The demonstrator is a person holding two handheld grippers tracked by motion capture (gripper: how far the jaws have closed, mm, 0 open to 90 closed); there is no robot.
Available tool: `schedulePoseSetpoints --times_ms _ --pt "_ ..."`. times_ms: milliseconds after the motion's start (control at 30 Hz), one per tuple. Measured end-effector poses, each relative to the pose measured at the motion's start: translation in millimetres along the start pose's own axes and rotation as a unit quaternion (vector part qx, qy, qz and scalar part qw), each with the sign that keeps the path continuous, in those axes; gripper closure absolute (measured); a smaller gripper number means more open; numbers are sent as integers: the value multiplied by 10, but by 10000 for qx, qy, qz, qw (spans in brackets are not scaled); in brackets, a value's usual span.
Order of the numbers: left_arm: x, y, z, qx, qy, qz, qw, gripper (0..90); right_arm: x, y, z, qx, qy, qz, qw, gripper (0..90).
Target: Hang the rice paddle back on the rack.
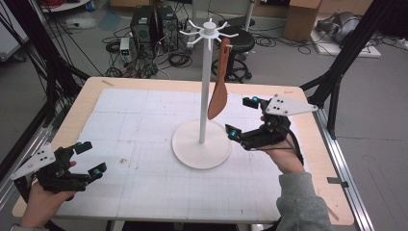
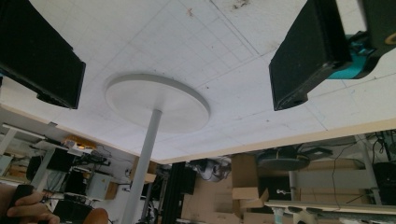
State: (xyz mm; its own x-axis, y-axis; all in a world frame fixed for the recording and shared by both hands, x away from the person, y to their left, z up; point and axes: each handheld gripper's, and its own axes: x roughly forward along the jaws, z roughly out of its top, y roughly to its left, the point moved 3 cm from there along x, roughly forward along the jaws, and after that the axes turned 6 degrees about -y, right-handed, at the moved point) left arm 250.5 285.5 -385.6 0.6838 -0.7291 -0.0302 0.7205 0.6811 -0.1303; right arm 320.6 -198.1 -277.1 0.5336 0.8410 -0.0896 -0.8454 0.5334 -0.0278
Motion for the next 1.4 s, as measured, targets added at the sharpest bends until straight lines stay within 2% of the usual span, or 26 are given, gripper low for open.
schedulePoseSetpoints --times_ms 333,667,767,867,1133,1400 --pt "17 -7 3 29 -61 -9 10000 41 -182 -59 -367 127 -38 -209 9997 2" --pt "16 -21 20 57 -184 -43 9998 40 -352 -91 -676 289 -89 -282 9991 2" --pt "19 -22 15 57 -196 -54 9998 41 -402 -114 -789 273 -77 -412 9987 2" --pt "21 -18 11 60 -185 -51 9998 41 -447 -134 -896 358 -41 -478 9982 2" --pt "21 -23 11 65 -179 -58 9998 41 -576 -173 -1063 534 -146 -560 9969 2" --pt "10 -17 17 91 -171 -32 9998 41 -700 -181 -1161 654 -108 -577 9961 3"
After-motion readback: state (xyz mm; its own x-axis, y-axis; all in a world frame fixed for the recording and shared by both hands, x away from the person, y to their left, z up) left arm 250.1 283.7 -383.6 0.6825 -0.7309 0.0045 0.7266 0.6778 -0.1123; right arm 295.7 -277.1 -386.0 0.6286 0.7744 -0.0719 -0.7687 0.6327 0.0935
